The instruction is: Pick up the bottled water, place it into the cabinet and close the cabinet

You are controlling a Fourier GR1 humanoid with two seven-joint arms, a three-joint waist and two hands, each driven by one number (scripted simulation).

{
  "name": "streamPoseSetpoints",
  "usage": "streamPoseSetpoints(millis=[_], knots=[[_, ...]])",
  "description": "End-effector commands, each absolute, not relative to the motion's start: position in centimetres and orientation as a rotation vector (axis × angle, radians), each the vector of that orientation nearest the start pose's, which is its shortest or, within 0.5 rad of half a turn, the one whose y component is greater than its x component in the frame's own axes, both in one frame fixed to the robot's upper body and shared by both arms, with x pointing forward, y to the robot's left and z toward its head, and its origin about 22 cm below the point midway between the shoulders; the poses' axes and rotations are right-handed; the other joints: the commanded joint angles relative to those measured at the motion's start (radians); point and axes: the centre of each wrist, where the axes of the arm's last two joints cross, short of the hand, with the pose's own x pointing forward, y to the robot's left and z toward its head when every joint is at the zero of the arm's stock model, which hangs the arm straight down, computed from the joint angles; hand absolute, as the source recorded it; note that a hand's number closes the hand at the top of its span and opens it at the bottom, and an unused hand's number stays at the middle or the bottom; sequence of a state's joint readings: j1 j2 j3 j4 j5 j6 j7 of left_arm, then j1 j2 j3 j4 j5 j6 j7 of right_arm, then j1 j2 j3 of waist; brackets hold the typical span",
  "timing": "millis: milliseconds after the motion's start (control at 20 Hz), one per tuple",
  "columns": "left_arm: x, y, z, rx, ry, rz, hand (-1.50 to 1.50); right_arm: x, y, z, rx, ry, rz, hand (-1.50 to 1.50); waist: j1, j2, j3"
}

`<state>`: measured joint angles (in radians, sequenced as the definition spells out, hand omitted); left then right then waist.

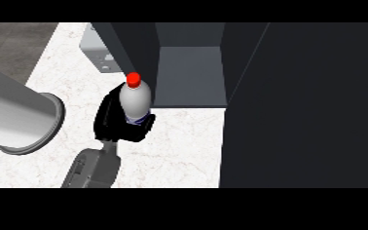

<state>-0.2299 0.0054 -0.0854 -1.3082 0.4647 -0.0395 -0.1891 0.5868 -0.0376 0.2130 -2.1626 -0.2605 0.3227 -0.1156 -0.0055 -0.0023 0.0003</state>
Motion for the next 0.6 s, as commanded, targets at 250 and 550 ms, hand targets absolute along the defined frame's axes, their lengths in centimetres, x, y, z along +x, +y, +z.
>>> streamPoseSetpoints(millis=[250,550], knots=[[32.6,11.0,4.0,-0.392,-1.66,0.146,1.5,10.5,-22.6,4.8,0.455,-1.756,-0.008,-1.5,-0.015,0.002,0.0],[35.1,9.9,5.4,-0.255,-1.749,0.048,1.5,10.2,-22.2,4.1,0.481,-1.738,0.011,-1.5,-0.021,0.004,0.0]])
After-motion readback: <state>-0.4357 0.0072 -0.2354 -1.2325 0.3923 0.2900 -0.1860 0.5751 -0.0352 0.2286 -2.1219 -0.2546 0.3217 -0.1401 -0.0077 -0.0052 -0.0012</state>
